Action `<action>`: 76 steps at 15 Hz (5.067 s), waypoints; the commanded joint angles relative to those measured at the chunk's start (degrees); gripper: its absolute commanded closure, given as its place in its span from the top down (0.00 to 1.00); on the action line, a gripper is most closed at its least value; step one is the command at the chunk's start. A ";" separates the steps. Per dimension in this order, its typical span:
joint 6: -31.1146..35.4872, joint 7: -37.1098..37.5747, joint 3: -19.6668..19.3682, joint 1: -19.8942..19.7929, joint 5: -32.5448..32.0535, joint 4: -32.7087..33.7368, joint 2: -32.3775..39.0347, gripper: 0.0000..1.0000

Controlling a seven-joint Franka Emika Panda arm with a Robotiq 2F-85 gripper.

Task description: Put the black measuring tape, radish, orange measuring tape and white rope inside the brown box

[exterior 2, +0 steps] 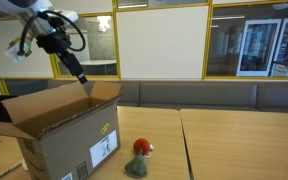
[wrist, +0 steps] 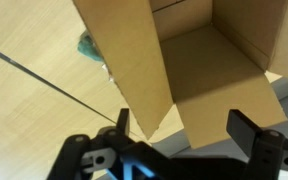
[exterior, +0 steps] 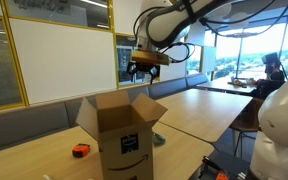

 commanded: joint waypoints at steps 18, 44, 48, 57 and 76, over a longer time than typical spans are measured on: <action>16.86 -42.43 -23.83 -13.84 8.03 -14.38 2.08 1.00; 5.47 -78.51 -13.42 -15.94 40.16 28.25 58.11 1.00; 4.33 -77.93 -11.42 -16.63 38.33 31.72 62.13 1.00; 2.61 -76.52 -9.63 -16.56 34.94 35.86 67.99 1.00; 2.65 -75.14 -9.23 -17.29 33.06 36.04 67.71 0.14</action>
